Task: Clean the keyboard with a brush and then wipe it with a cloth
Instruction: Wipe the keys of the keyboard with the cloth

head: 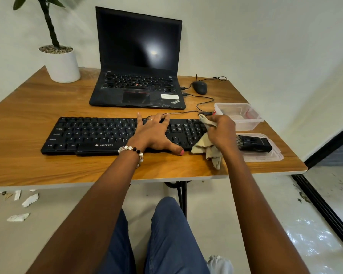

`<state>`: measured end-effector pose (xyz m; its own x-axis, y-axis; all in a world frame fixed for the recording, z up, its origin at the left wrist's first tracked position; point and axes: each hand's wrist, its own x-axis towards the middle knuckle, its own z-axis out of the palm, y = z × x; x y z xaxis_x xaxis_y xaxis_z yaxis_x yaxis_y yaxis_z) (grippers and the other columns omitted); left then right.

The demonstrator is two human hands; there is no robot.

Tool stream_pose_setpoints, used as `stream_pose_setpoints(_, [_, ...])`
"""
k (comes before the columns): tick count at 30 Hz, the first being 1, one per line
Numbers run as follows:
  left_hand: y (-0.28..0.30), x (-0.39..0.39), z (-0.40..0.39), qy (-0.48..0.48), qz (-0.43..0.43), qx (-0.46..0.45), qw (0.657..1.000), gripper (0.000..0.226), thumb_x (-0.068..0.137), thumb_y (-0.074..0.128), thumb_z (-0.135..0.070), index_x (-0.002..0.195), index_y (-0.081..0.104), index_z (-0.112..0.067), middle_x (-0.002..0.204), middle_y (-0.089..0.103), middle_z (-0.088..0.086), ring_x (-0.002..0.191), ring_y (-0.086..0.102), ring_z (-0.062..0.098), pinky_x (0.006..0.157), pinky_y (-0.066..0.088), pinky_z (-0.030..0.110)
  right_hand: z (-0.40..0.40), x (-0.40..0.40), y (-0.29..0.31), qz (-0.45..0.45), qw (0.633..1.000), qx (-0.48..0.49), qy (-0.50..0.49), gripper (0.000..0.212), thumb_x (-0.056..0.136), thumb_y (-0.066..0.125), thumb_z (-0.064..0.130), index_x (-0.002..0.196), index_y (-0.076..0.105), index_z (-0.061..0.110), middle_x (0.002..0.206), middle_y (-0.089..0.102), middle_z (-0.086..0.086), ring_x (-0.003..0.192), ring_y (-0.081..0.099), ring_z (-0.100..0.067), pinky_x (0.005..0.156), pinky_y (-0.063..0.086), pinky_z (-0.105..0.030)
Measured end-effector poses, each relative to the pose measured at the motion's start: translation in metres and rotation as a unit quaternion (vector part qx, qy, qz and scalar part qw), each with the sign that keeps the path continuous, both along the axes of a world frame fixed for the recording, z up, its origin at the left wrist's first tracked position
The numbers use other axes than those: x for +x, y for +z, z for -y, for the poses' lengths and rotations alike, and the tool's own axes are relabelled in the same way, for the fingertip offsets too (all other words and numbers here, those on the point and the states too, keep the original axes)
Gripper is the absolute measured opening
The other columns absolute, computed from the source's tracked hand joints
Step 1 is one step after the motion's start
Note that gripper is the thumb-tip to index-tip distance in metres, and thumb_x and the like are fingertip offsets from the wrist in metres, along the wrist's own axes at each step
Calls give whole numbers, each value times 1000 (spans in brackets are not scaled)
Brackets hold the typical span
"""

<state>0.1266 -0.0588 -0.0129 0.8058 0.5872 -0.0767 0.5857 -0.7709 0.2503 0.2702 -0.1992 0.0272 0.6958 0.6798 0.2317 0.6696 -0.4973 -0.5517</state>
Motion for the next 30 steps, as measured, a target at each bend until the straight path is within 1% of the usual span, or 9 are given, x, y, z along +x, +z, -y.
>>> stream_pose_setpoints(5, [0,0,0,2,-1,-1,1000,141,45,54,-95,154,-1,-24,161,4,-2,148,0,25,109,-19,64,-34,0,-12,120,985,-123,35,31,86,66,12,117,69,9,123,60,-17,111,56,-33,95,49,-41])
stream_pose_setpoints(10, [0,1,0,2,-1,2,1000,141,45,53,-94,154,-1,-23,161,5,-1,148,1,25,109,-19,64,-33,-17,-1,164,965,-149,137,46,90,60,3,134,58,14,134,52,-10,125,46,-26,100,40,-31])
stream_pose_setpoints(15, [0,0,1,2,-1,-2,1000,142,45,53,-94,154,-2,-23,161,3,-1,148,-1,25,109,-19,64,3,-17,-5,127,965,-148,177,47,88,56,-4,131,61,15,131,52,-5,125,43,-22,98,32,-23])
stream_pose_setpoints(18, [-1,0,-1,2,1,1,1000,143,43,52,-96,154,-2,-24,161,3,0,148,1,26,109,-18,64,20,-18,0,92,962,-156,206,44,87,57,-5,125,65,15,127,56,-5,119,47,-21,100,38,-28])
stream_pose_setpoints(20, [-1,0,0,1,-3,3,1000,143,43,51,-96,154,-2,-23,161,3,0,148,1,26,109,-18,64,25,-11,12,39,962,-163,217,34,88,60,-2,118,69,14,121,62,-6,111,53,-20,93,43,-30])
stream_pose_setpoints(23, [0,-1,0,-1,-1,1,1000,142,44,52,-95,154,-2,-23,161,3,0,148,1,25,109,-19,64,18,1,24,-17,980,-110,166,27,88,65,4,113,71,11,116,67,-8,100,56,-15,83,42,-26])
stream_pose_setpoints(26, [0,0,0,-1,2,-2,1000,142,44,53,-95,154,0,-23,161,6,0,148,3,25,109,-19,64,-2,12,13,13,994,-67,80,33,89,62,0,120,68,10,125,65,-9,113,58,-22,94,44,-29])
stream_pose_setpoints(28, [-1,0,0,1,3,0,1000,141,44,53,-95,154,0,-23,160,7,-1,148,3,25,109,-19,64,-12,9,0,52,989,-110,78,38,88,61,0,124,65,11,130,61,-13,119,54,-28,102,42,-34])
stream_pose_setpoints(30, [-1,0,0,5,5,1,1000,142,44,53,-95,154,0,-24,160,7,-2,148,3,25,109,-19,63,-14,2,-10,99,982,-140,75,42,86,61,0,127,63,10,132,54,-16,123,47,-32,104,42,-40])
